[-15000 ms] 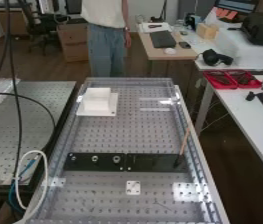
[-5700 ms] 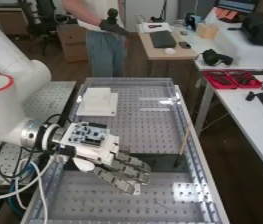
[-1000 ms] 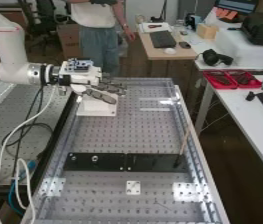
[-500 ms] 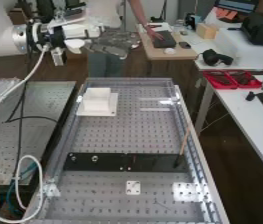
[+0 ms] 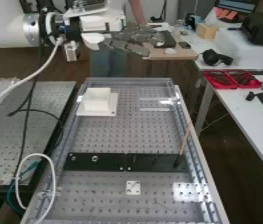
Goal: Grab the bearing and place it in the white container
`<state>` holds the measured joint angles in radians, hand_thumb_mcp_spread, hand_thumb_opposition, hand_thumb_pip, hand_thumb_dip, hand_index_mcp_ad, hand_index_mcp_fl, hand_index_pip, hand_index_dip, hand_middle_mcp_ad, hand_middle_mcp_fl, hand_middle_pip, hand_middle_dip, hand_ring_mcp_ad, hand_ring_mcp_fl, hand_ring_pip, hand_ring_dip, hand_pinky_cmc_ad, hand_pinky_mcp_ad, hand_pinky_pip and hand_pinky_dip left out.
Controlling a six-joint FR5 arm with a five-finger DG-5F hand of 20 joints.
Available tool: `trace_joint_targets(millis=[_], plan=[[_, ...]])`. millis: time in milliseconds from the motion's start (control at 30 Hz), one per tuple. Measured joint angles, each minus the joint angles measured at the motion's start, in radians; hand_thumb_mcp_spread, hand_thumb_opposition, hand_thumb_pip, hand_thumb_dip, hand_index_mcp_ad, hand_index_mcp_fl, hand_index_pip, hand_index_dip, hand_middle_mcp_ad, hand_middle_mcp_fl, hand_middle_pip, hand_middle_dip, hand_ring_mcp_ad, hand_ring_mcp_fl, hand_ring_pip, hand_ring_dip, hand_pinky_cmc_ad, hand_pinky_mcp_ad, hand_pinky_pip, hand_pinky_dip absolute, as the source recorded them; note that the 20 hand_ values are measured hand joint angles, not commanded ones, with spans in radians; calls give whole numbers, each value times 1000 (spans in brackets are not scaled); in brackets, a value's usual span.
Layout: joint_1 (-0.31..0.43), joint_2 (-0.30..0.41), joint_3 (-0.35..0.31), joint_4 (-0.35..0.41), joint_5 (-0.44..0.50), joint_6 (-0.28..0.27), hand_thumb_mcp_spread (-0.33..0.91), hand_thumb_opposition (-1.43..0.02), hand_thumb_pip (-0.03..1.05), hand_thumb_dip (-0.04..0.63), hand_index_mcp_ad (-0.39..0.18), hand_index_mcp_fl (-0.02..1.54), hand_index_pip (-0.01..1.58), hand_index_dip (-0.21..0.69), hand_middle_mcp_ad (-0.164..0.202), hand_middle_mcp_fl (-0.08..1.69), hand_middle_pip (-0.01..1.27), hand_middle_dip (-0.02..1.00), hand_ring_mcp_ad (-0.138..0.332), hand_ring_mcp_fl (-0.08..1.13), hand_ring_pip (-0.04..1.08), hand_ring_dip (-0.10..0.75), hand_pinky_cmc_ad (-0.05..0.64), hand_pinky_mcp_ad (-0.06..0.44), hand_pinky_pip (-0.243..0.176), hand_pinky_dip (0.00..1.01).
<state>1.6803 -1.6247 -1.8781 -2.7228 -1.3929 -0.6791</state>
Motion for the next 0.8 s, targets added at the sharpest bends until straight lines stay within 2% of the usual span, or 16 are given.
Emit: trace_joint_targets(millis=[300, 733, 800], plan=[[-33, -53, 66, -54, -30, -25, 316, -698, 365, 147, -136, 274, 101, 265, 70, 37, 138, 344, 138, 7, 112, 155, 396, 311, -75, 171], [-45, -76, 101, -74, -56, -38, 316, -698, 361, 115, -136, 239, 101, 265, 70, 37, 138, 344, 138, 7, 108, 155, 396, 314, -75, 171], [-48, -78, 108, -87, -58, -43, 316, -698, 360, 115, -136, 188, 101, 265, 70, 37, 138, 344, 138, 7, 108, 155, 396, 314, -75, 171]])
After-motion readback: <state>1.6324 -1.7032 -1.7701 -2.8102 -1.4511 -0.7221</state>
